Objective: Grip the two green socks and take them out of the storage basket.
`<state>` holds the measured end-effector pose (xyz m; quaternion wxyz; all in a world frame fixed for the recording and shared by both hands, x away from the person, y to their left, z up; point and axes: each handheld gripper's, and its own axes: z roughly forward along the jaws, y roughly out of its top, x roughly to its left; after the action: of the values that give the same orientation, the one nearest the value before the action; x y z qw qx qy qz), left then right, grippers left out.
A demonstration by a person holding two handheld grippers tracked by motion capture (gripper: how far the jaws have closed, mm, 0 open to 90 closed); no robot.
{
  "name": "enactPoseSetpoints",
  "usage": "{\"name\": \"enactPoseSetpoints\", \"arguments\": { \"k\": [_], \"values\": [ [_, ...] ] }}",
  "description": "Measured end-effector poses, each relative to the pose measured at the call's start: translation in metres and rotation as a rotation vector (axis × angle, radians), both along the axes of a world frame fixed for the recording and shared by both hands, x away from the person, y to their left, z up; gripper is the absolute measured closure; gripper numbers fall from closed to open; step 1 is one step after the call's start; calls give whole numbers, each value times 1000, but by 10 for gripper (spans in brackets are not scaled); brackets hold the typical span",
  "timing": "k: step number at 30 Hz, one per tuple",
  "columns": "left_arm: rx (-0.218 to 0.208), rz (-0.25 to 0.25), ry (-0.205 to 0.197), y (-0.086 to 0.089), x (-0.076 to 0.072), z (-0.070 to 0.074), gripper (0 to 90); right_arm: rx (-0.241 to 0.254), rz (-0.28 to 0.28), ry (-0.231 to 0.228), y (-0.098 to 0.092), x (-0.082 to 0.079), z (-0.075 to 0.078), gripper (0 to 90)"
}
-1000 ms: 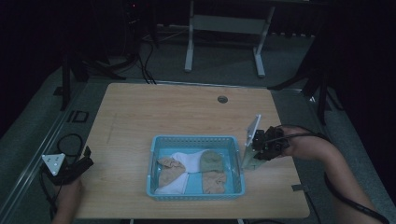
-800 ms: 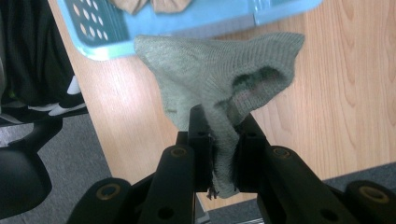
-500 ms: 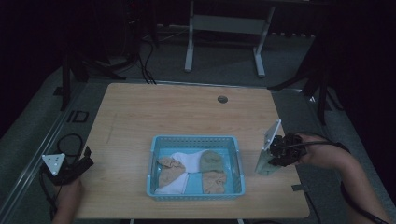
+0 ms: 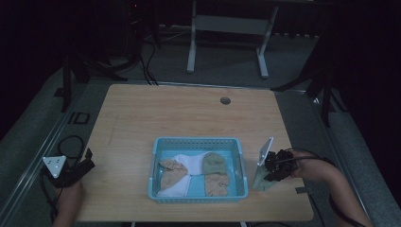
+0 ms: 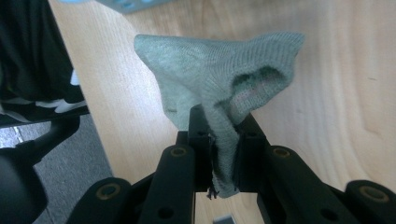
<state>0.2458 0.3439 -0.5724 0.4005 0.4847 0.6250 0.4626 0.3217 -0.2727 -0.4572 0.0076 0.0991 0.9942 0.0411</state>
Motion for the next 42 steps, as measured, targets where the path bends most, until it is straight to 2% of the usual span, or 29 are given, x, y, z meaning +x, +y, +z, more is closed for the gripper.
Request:
{"name": "enactPoseSetpoints", "arguments": {
  "k": [4,10,16,19,22,25,30,33,42],
  "values": [
    [-1,0,1,0,0,0,7,-21,-10,13,1,5,-20,802],
    [2,2,0,0,0,0,7,-39,-15,47,5,12,-43,801],
    [0,0,0,0,0,0,7,-60,-25,54,6,17,-55,790],
    [0,-1,1,0,0,0,7,-70,-31,49,7,19,-57,711],
    [-1,1,0,0,0,0,7,-71,-41,35,7,23,-51,589],
    [1,0,0,0,0,0,7,-74,-35,13,8,25,-37,540],
    [0,1,-2,0,0,0,7,-91,-21,-38,14,28,-11,527],
    [1,0,0,0,0,0,7,-83,-3,-66,22,29,3,528],
    [0,-2,0,0,0,0,7,-82,78,-94,58,31,30,556]
  ]
}}
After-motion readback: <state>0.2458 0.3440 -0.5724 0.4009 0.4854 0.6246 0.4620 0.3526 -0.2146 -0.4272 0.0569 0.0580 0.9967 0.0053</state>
